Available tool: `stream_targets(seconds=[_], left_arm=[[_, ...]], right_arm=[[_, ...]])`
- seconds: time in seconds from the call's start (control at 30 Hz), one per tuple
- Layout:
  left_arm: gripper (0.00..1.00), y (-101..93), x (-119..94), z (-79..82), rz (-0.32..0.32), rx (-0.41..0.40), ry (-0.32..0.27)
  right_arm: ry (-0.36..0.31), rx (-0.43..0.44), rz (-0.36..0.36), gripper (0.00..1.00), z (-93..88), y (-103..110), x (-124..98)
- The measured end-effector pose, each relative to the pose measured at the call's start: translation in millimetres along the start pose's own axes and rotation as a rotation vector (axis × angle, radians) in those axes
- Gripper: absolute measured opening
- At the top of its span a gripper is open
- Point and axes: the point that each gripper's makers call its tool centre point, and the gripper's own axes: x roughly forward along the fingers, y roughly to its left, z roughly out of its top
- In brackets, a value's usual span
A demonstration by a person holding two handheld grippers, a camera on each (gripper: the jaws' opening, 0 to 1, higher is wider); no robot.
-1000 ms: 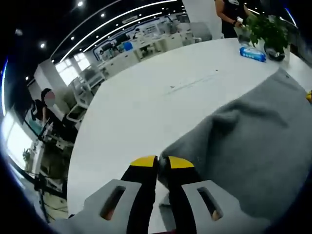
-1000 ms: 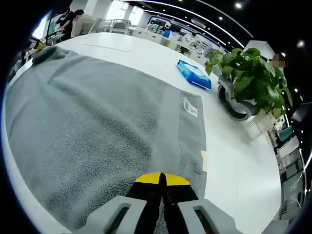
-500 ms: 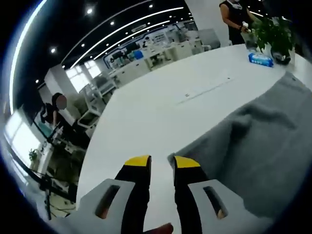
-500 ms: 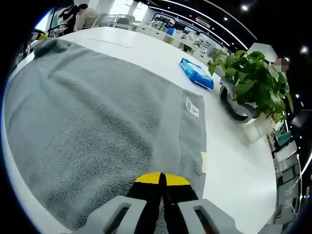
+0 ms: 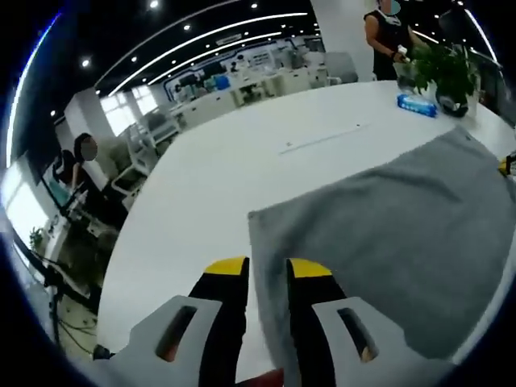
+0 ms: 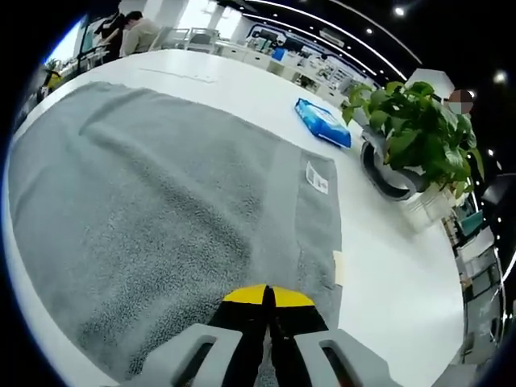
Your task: Open the folded towel by lifting each exposed corner and separating the folded layers until the towel lies flat within the target outline without major curled edges
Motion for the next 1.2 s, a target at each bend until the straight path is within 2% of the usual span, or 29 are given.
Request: stream_targets(seconds=[0.1,0.2,0.33,0.37,0.47,0.53,0.67,0.8,0.93,1.2], left_arm=[[0.18,-16.0,5,-18.7,-0.036,0.004,0.054],[0.18,-30.8,13,-33.1,-0.067,0.004,0.095],[0.15,-35.9,22,-45.7,-0.074,0.046,0.139],[0.14,-36.3,26,-39.0,-0.083,0.030,0.096],[0.14,-34.4,28,-37.2,-0.090,-0.002,0.111],[0.14,-33.2,32,-34.4,-0.119,0.003,0.108],[0.14,-30.3,38,-30.1,-0.134,-0.003,0.117],[0.12,-27.1,50,-22.7,-0.133,0.038,0.103],[0.08,-26.9,60,-13.2,-0.142,0.081,0.057],[0.05,-24.2,70,-5.2,-0.160,0.067,0.069]], right_arm=[[0.023,0.067,0.039,0.00,0.0,-2,2],[0.047,0.034,0.060,0.00,1.3,-1,2],[0.077,-0.001,0.077,0.00,2.1,1,3],[0.080,-0.004,0.079,0.00,2.3,1,3],[0.074,-0.010,0.081,0.00,4.3,0,5],[0.069,-0.012,0.081,0.00,8.7,-1,9],[0.071,-0.027,0.086,0.00,18.6,-2,17],[0.093,-0.057,0.104,0.00,28.2,-3,26],[0.112,-0.048,0.124,0.00,32.0,-1,26],[0.105,-0.026,0.151,0.00,41.0,0,31]])
